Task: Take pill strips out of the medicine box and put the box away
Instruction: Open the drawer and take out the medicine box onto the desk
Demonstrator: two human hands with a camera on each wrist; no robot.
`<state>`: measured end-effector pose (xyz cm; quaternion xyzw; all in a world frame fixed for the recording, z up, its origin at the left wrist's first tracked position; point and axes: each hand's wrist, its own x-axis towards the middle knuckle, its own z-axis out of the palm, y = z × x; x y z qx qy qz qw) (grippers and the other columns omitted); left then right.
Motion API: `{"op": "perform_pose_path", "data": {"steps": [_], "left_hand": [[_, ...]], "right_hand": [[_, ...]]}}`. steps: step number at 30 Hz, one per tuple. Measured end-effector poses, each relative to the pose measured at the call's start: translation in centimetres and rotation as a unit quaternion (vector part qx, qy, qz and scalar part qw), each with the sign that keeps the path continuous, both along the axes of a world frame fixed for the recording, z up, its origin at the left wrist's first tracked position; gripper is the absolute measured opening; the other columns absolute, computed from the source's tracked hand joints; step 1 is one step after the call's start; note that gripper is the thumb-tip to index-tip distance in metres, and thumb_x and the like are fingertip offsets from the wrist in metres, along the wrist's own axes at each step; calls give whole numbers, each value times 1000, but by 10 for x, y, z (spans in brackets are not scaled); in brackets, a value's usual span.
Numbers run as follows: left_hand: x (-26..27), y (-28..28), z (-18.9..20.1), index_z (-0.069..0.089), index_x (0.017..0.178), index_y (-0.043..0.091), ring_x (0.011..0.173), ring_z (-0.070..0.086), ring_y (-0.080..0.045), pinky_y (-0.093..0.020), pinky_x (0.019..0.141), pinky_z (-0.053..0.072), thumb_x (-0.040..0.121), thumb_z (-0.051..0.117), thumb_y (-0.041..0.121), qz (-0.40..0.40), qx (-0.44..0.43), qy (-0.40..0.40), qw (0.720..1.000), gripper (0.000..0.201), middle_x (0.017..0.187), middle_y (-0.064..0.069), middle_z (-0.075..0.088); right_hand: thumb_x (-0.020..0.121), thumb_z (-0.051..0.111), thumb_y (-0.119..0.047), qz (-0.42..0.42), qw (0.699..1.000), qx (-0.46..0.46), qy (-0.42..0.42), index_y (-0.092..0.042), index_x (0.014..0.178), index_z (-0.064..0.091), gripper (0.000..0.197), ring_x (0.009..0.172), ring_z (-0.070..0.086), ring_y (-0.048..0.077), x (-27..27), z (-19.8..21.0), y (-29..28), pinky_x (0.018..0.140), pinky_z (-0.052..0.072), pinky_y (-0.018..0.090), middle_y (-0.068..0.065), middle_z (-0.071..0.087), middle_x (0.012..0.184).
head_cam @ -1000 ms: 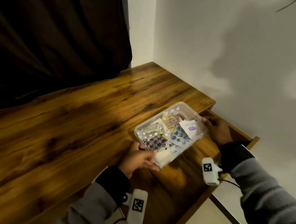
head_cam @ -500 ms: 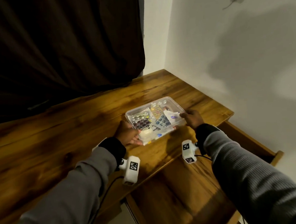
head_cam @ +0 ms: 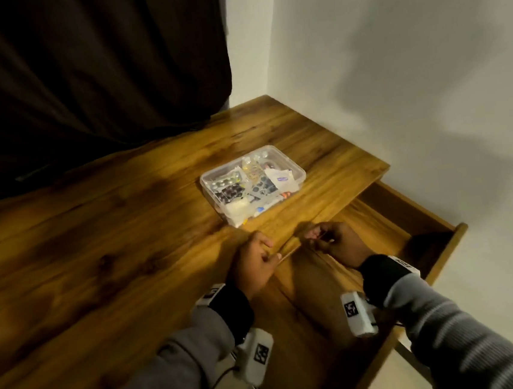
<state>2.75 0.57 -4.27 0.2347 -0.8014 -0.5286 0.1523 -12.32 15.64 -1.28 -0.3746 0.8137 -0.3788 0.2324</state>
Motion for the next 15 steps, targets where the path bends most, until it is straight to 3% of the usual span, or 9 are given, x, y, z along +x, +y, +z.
{"op": "perform_pose_path", "data": {"steps": [3, 5, 7, 10, 12, 15], "left_hand": [[1, 60, -15, 52, 74, 22, 59, 54, -14, -29, 61, 49, 70, 74, 25, -120, -20, -81, 989, 23, 61, 6, 55], [2, 96, -17, 58, 77, 16, 74, 62, -22, -40, 73, 55, 66, 74, 44, -213, -41, -158, 963, 34, 78, -6, 67], [3, 126, -14, 60, 83, 10, 81, 63, -26, -43, 77, 55, 65, 71, 54, -278, -82, -214, 933, 49, 88, -11, 67], [4, 159, -14, 56, 87, 7, 84, 61, -31, -41, 74, 51, 65, 71, 55, -309, -138, -253, 906, 54, 93, -14, 64], [5, 171, -19, 56, 85, 7, 85, 61, -32, -41, 74, 51, 65, 72, 52, -314, -168, -265, 896, 51, 94, -16, 65], [7, 180, -23, 53, 77, 12, 83, 61, -33, -37, 66, 48, 66, 69, 44, -311, -205, -284, 884, 37, 93, -16, 66]], "right_hand": [[84, 63, -6, 56, 992, 108, 46, -30, 84, 67, 25, 71, 61, 3, 4, -13, 45, 67, 49, 22, -3, 71, 87], [83, 63, -8, 81, 980, 171, 60, -37, 81, 65, 29, 76, 60, -1, 4, -14, 76, 70, 48, 21, -12, 69, 90], [82, 66, -11, 116, 965, 230, 42, -34, 86, 66, 24, 81, 58, -2, 5, -9, 107, 73, 48, 19, -16, 64, 91], [76, 75, -10, 159, 943, 292, -13, -17, 96, 66, 23, 82, 57, -5, 8, -7, 144, 72, 45, 7, -10, 63, 94], [71, 80, -12, 162, 940, 300, -22, -25, 89, 64, 27, 80, 64, 2, 10, -11, 159, 73, 49, 13, -3, 69, 91], [66, 83, -16, 158, 937, 307, 54, -26, 82, 61, 29, 77, 59, 3, 9, -22, 166, 69, 44, 15, -9, 66, 83]]}}
